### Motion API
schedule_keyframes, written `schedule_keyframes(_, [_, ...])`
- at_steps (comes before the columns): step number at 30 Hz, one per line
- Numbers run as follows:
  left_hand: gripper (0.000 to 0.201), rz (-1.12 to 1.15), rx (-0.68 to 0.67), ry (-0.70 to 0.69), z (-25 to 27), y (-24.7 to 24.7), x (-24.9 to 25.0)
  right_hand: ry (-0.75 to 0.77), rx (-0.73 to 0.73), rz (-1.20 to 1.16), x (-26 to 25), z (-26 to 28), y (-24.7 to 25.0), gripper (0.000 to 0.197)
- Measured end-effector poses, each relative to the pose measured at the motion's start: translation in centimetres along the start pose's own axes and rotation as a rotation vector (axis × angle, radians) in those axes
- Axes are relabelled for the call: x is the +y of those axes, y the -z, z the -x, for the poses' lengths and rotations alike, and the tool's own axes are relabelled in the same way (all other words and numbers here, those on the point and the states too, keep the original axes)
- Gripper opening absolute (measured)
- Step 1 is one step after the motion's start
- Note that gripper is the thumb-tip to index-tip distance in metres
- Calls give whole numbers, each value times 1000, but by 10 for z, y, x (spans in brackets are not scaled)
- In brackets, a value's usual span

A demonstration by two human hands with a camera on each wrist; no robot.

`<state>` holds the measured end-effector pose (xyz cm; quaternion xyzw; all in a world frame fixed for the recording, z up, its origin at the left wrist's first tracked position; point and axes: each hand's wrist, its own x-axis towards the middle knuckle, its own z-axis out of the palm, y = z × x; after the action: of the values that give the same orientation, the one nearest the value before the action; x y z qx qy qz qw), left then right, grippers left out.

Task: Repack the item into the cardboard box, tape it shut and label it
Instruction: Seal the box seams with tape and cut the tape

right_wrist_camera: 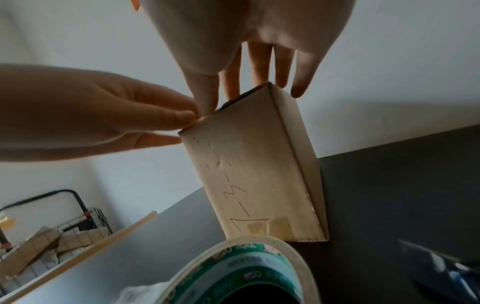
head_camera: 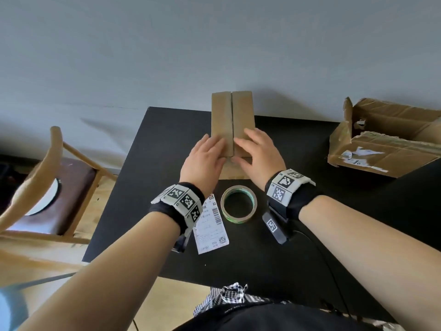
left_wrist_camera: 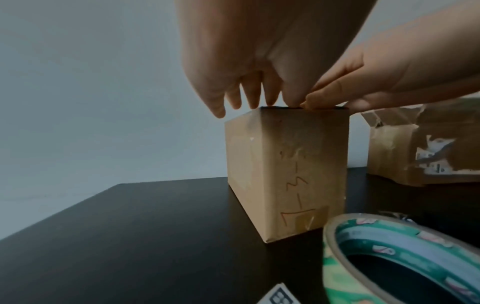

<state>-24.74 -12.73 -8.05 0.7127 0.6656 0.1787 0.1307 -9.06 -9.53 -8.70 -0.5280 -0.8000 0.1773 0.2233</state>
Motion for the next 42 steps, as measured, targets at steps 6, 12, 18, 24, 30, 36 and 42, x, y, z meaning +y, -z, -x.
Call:
schedule_keyframes(6, [44,-14,14,-79,-10,-3,-7,24,18,36,5,1,-8,46])
schedule_keyframes(12, [46,-63,-4,-110,-13,-3,-13,38,16,50,10,3,-12,52])
schedule_keyframes(18, [47,-47,-5,-109,-13,-4,-14,46,42,-23,12,3,-13,46])
schedule_keyframes(24, [51,55,-84,-41,-10,-4,-18,80,-69,64,18,0,-4,57])
schedule_keyframes(30, [65,166,-126,46,-4,1,-21,-126,35,107,14,28,-4,63])
schedule_keyframes(36, [43,-16,-318,104,40,-22,-26,-321,-216,119,22,59,-21,48])
schedule_keyframes(42, [35,-100,-531,-49,60,-42,-14,-316,-509,60,22,72,-31,57])
